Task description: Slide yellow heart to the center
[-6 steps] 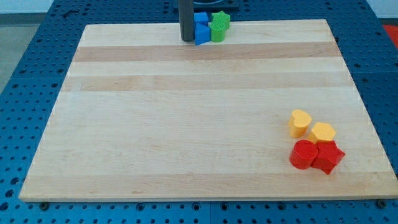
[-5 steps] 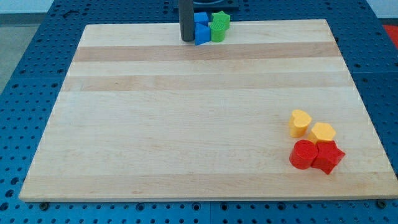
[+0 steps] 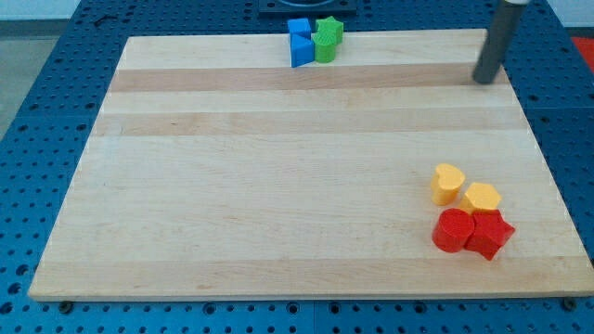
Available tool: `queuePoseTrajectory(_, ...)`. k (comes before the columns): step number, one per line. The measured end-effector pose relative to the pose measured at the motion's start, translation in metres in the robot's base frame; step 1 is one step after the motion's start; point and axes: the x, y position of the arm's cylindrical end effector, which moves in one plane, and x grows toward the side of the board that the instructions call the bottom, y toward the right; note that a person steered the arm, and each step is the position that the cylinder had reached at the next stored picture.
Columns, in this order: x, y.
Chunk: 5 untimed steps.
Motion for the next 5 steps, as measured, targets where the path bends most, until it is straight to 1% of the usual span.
queuePoseTrajectory(2,0.139,0.001)
queuePoseTrajectory(3,0.177,-0.013)
queuePoseTrajectory(4,0.164,-0.028)
queuePoseTrajectory(5,0.170,-0.067)
